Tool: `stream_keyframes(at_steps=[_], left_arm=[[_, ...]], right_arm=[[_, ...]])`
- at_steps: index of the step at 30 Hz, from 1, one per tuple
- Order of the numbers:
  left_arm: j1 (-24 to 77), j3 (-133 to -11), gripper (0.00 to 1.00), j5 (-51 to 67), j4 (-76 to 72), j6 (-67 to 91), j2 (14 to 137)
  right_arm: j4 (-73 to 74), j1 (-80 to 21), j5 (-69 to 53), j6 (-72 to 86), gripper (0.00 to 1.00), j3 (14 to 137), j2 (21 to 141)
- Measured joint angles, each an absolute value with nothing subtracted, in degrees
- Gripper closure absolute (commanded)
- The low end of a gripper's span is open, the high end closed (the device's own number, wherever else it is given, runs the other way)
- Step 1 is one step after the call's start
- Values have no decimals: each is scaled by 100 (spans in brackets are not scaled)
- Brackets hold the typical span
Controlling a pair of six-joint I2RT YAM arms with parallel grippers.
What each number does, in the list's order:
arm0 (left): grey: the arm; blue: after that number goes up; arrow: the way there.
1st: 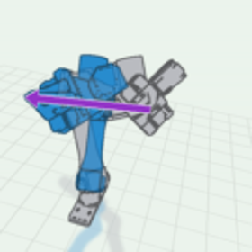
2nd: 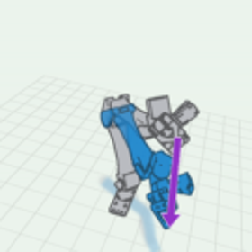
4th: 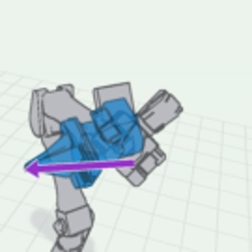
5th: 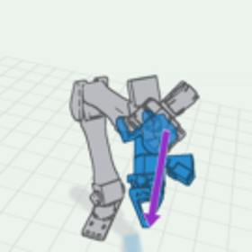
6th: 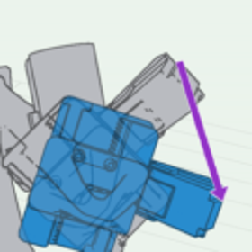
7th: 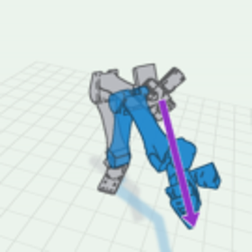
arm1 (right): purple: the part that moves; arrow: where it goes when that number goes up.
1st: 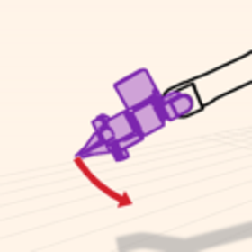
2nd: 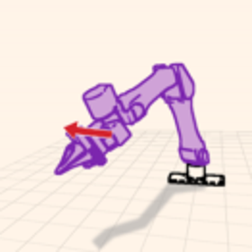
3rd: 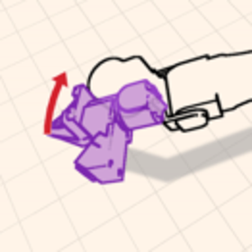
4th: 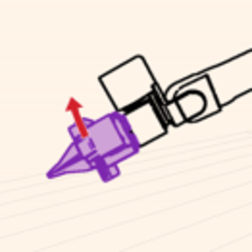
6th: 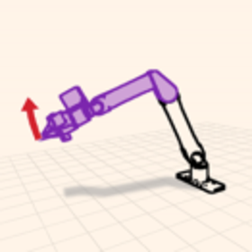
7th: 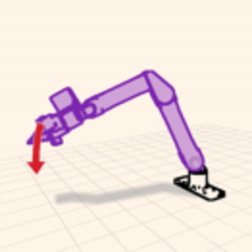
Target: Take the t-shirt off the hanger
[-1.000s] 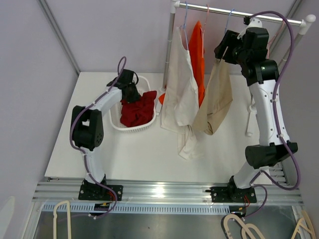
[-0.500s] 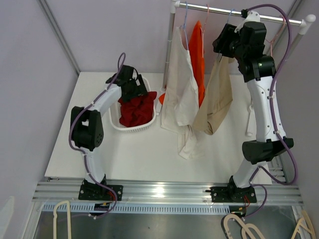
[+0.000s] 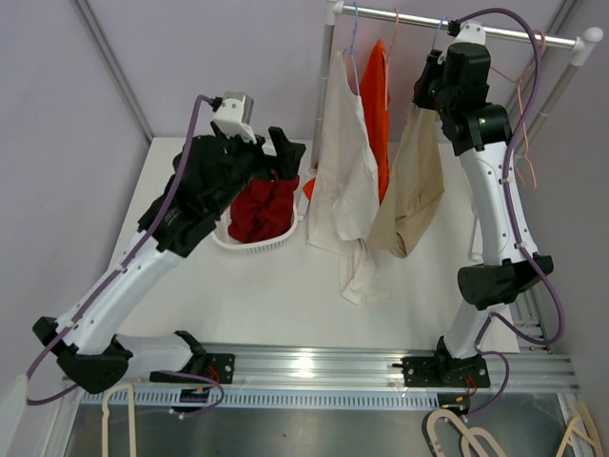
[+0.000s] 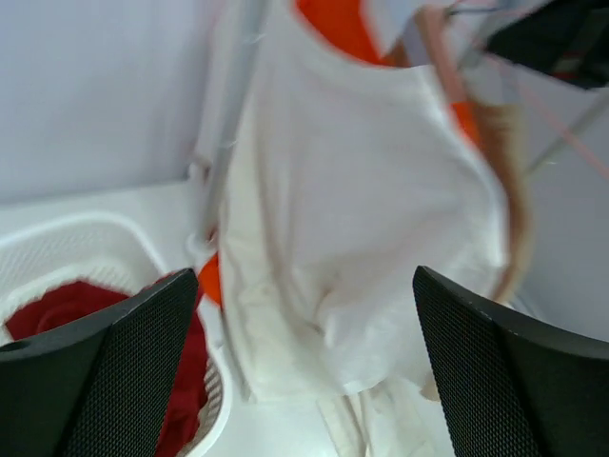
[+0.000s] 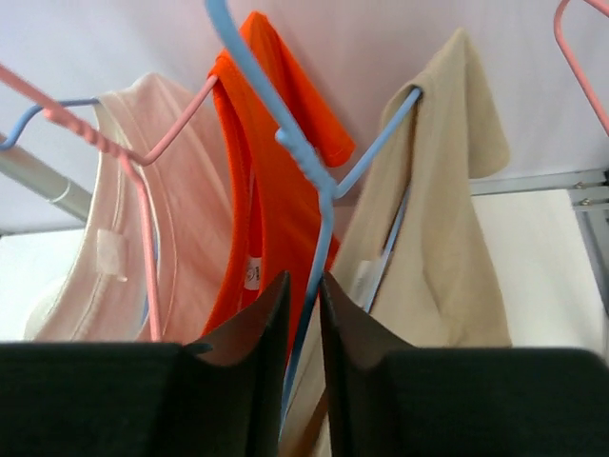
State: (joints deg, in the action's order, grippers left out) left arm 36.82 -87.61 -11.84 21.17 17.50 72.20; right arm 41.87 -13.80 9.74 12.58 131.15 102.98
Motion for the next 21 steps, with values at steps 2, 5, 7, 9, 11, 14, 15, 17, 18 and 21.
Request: stream_keyframes(at_steps=[2, 5, 7, 9, 11, 14, 15, 17, 18, 21], left_arm=[[4088, -8626, 0, -1238, 1737, 1363, 6976], [4377, -8552, 1, -1262, 1310, 860, 6947], [4552, -8501, 1, -1293, 1096, 541, 7120], [4748, -8431, 1, -1302, 1002, 298, 7310], [4945, -8366, 0, -1313, 961, 110, 7491], [5133, -8318, 1, -1310, 952, -62, 7653], [5183, -8313, 0, -1308, 928, -121, 7673], [5271, -8300, 1, -1315, 854, -213, 7671], [5315, -8300, 1, -1326, 766, -270, 7671], [5529, -8291, 1, -1365, 589, -416, 7671]], right_arm=[[4134, -1437, 1177, 1177, 87, 13115, 10302], [4099, -1577, 1553, 1033, 95, 13113, 10302], [4045, -1662, 1669, 952, 100, 13111, 10302], [4003, -1712, 1739, 886, 100, 13111, 10302], [3962, -1747, 1787, 812, 100, 13111, 10302], [3918, -1747, 1850, 729, 100, 13113, 10298], [3916, -1747, 1868, 707, 100, 13113, 10294], [3918, -1741, 1890, 670, 100, 13113, 10269], [3918, -1741, 1900, 650, 100, 13113, 10250], [3916, -1743, 1907, 580, 100, 13113, 10147]])
